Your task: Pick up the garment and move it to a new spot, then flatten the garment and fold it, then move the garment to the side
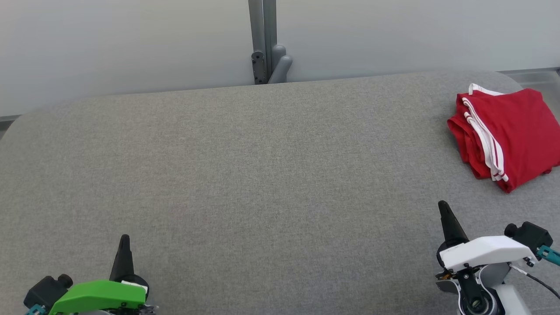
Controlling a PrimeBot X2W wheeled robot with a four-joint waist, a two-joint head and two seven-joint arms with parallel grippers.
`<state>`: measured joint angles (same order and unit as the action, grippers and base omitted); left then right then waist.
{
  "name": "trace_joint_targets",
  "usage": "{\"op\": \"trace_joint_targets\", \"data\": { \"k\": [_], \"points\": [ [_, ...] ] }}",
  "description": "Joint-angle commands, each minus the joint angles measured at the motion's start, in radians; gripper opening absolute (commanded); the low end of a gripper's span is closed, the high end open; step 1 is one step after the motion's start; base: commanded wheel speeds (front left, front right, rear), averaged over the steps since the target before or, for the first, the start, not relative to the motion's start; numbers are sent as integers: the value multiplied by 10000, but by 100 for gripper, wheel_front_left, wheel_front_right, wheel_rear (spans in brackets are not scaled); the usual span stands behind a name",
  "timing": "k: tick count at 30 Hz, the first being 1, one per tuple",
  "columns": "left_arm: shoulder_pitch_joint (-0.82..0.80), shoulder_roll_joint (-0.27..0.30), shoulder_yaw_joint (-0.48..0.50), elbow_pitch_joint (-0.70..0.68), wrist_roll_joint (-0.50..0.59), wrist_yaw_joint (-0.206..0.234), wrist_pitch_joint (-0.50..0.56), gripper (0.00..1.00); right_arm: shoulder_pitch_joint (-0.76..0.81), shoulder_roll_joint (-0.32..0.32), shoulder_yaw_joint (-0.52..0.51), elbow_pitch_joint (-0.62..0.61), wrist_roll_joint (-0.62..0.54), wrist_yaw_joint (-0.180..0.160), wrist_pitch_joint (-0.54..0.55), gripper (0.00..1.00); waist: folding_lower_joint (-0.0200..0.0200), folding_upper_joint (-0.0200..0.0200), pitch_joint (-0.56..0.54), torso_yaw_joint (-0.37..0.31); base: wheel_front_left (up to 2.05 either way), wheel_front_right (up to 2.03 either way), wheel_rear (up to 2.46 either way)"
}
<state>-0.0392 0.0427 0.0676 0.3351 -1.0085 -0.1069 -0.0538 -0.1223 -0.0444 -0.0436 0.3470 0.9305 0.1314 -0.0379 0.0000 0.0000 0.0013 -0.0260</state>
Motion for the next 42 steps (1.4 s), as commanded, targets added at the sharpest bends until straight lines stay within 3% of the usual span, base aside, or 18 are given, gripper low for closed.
{"op": "trace_joint_targets", "data": {
  "k": [1,42],
  "points": [
    [-309,70,61,-164,-402,-89,79,0,22,-53,-71,-196,428,-5,103,0,0,0,1,8,0,0,0],
    [-580,97,224,-744,-4243,-202,1071,0,169,-73,-626,-838,4764,-4,1182,0,0,0,11,161,0,0,0]
  ]
}}
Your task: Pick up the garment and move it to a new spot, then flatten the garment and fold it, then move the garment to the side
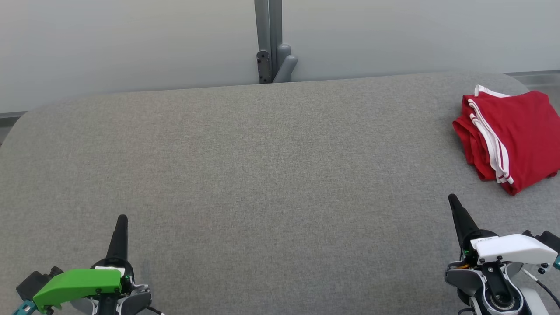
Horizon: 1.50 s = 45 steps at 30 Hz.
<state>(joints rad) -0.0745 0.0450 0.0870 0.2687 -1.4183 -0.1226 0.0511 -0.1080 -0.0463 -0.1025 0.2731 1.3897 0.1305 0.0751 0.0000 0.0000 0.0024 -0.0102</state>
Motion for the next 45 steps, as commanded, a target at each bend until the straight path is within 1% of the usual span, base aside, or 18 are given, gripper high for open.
{"op": "trace_joint_targets", "data": {
  "k": [1,28,45],
  "points": [
    [-230,75,35,-94,-216,-49,51,0,30,-55,-48,-112,256,5,72,0,0,0,1,6,0,0,0],
    [-325,84,116,-349,-2008,-111,529,0,141,-61,-309,-408,2284,4,575,0,0,0,7,101,0,0,0],
    [-322,83,113,-345,-1975,-104,502,0,138,-61,-300,-394,2252,4,560,0,0,0,7,102,0,0,0]
  ]
}}
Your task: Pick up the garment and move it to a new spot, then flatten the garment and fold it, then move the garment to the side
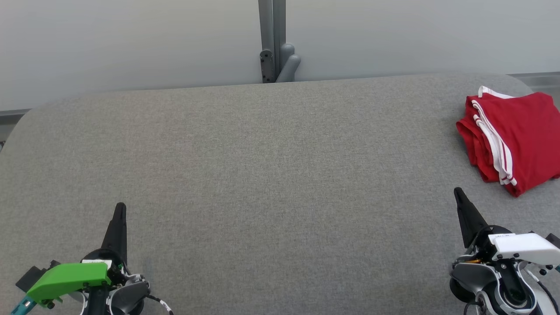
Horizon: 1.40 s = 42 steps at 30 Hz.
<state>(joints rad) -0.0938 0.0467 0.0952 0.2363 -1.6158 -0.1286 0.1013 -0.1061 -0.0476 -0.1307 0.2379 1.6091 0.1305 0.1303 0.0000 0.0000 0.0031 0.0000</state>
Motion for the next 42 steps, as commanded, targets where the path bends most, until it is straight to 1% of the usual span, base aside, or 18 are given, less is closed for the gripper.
{"op": "trace_joint_targets", "data": {
  "k": [1,42],
  "points": [
    [-129,66,30,-21,0,-45,-1,0,119,-48,-18,-42,59,4,8,0,0,0,0,0,0,0,0],
    [-129,66,29,-22,-1,-45,-3,0,119,-48,-16,-40,60,4,6,0,0,0,0,0,0,0,0]
  ]
}}
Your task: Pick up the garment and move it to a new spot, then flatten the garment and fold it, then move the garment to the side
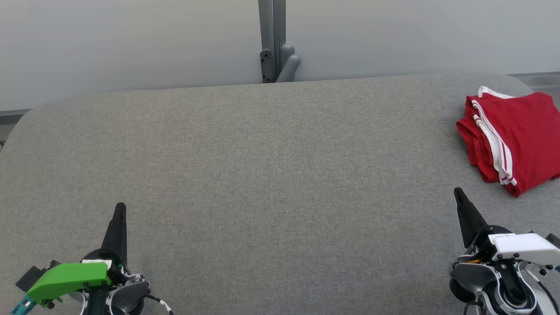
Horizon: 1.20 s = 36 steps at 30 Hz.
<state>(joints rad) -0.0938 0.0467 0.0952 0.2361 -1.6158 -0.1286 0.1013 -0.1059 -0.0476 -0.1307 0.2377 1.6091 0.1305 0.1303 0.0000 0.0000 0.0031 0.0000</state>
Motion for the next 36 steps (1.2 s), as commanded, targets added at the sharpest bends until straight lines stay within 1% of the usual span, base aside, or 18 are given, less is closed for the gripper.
{"op": "trace_joint_targets", "data": {
  "k": [1,36],
  "points": [
    [-129,66,29,-20,-1,-45,-3,0,117,-48,-16,-38,60,4,6,0,0,0,0,0,0,0,0],
    [-129,66,28,-20,-1,-45,-4,0,117,-48,-15,-39,61,4,5,0,0,0,0,0,0,0,0]
  ]
}}
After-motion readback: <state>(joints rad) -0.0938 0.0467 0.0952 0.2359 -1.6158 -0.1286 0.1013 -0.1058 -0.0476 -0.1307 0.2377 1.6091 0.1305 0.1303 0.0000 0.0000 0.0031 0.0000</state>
